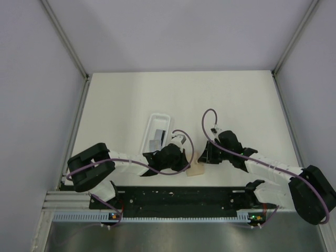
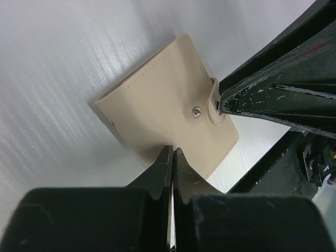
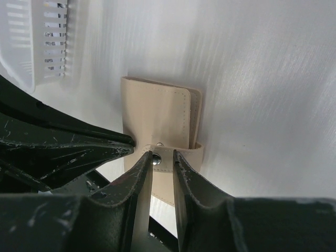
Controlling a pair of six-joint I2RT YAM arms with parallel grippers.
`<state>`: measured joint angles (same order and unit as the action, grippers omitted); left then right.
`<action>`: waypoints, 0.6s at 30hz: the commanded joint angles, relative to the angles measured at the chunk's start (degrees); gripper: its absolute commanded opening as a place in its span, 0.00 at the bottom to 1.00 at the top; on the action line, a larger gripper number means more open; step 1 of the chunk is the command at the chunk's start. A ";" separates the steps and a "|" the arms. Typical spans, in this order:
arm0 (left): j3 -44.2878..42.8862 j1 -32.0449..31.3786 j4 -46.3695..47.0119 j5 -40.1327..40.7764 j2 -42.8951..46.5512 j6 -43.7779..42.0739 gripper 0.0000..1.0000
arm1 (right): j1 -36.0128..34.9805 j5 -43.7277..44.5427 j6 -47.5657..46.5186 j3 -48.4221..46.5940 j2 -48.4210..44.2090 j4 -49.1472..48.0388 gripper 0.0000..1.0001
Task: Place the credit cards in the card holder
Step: Close the card holder at the center of the board.
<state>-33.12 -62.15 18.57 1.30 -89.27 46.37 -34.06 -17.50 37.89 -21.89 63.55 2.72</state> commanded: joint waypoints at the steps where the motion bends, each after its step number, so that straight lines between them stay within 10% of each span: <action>1: 1.04 0.01 -0.11 -0.60 -0.73 -0.05 0.00 | 0.31 -0.52 -0.63 -2.63 1.14 -2.19 0.22; 18: 0.96 0.10 0.07 -0.86 -0.90 -0.14 0.00 | 0.31 -2.02 -0.10 -2.46 1.05 -3.78 0.22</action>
<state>-33.10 -62.11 18.68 1.15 -89.30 46.37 -34.04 -18.87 38.09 -21.89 65.45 1.28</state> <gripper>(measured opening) 0.012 0.222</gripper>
